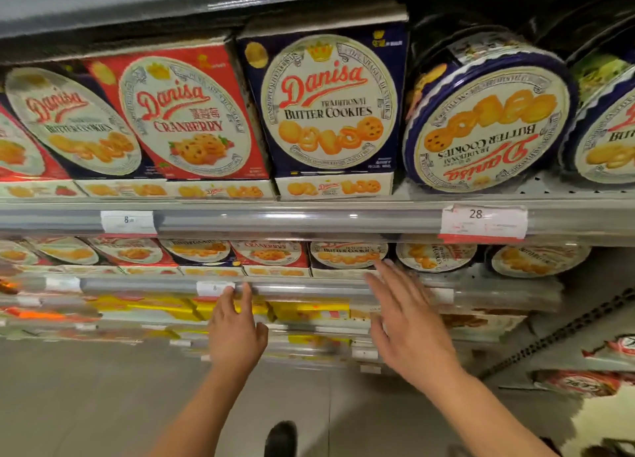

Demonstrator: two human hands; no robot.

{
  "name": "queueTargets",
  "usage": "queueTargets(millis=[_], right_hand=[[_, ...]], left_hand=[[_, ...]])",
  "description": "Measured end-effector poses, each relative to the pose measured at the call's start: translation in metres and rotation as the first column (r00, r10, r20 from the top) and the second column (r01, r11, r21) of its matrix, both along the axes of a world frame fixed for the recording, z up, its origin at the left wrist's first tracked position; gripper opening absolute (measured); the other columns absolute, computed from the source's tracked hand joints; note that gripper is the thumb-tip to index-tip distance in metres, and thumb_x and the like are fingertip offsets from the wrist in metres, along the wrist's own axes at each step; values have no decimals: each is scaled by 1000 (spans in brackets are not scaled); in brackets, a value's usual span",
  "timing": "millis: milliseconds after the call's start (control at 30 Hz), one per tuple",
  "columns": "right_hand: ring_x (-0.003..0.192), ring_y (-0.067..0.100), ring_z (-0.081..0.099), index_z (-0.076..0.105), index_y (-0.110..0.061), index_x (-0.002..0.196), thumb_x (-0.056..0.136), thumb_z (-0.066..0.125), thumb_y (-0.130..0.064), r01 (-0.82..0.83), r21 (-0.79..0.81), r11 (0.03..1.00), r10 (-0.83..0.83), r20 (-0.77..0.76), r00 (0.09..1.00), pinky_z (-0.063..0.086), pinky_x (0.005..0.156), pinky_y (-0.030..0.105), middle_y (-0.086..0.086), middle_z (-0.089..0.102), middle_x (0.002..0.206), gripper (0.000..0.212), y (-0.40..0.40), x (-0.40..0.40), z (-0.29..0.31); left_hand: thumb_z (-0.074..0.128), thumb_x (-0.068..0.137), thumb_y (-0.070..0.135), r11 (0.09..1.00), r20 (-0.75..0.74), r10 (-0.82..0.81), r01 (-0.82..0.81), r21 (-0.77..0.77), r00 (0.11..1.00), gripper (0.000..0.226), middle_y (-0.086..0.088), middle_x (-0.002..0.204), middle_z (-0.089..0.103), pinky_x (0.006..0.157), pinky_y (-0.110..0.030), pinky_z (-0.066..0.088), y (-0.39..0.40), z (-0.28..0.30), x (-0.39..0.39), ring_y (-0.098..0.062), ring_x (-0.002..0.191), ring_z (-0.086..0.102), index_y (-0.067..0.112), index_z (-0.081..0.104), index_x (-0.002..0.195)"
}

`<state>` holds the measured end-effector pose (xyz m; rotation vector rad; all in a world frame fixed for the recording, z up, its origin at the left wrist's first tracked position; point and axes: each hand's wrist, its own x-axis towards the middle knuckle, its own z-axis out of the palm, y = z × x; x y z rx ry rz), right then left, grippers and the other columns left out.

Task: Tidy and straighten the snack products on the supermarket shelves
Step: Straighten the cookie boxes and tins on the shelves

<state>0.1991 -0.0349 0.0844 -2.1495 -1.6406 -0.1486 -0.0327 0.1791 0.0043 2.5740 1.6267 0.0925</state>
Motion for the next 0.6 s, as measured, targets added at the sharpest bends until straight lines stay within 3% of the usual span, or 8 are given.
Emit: queueTargets(millis=[100, 267, 400, 500, 600], right_hand=[[151, 28, 30, 45, -10, 150, 92, 47, -31, -3, 33, 999, -1, 102, 995, 26, 124, 49, 10, 36, 161, 62, 40, -33, 18], [127, 36, 49, 44, -8, 143, 72, 75, -20, 78, 62, 995, -91, 238, 967, 39, 111, 55, 12, 50, 136, 79, 99, -74, 29], [128, 47, 48, 46, -11, 145, 79, 67, -23, 219, 37, 975, -221, 267, 938, 39, 107, 63, 19, 52, 141, 70, 137, -94, 39], [115, 51, 58, 54, -9, 138, 79, 68, -28, 386, -3, 922, -369, 288, 884, 46, 100, 65, 26, 63, 127, 63, 158, -106, 43], [111, 49, 61, 56, -7, 133, 81, 60, -30, 435, 5, 901, -421, 257, 870, 47, 99, 62, 25, 69, 115, 58, 170, -110, 45]], left_hand=[[76, 76, 29, 991, 34, -110, 108, 78, 993, 89, -19, 146, 44, 110, -56, 41, 13, -7, -22, -43, 141, 37, 23, 36, 155], [74, 73, 24, 938, 87, -344, 337, 80, 935, 90, -9, 146, 46, 116, -56, 35, 49, -17, -63, -35, 143, 38, 26, 36, 155], [69, 73, 26, 889, 75, -455, 448, 99, 887, 88, -6, 155, 39, 121, -52, 20, 75, -21, -86, -30, 146, 35, 24, 36, 156], [75, 71, 29, 859, 73, -511, 505, 86, 857, 89, -8, 161, 36, 120, -52, 17, 87, -24, -97, -32, 147, 36, 21, 42, 153], [82, 64, 34, 822, 52, -568, 563, 83, 822, 94, -11, 162, 35, 121, -50, 7, 95, -24, -104, -33, 148, 34, 19, 48, 150]])
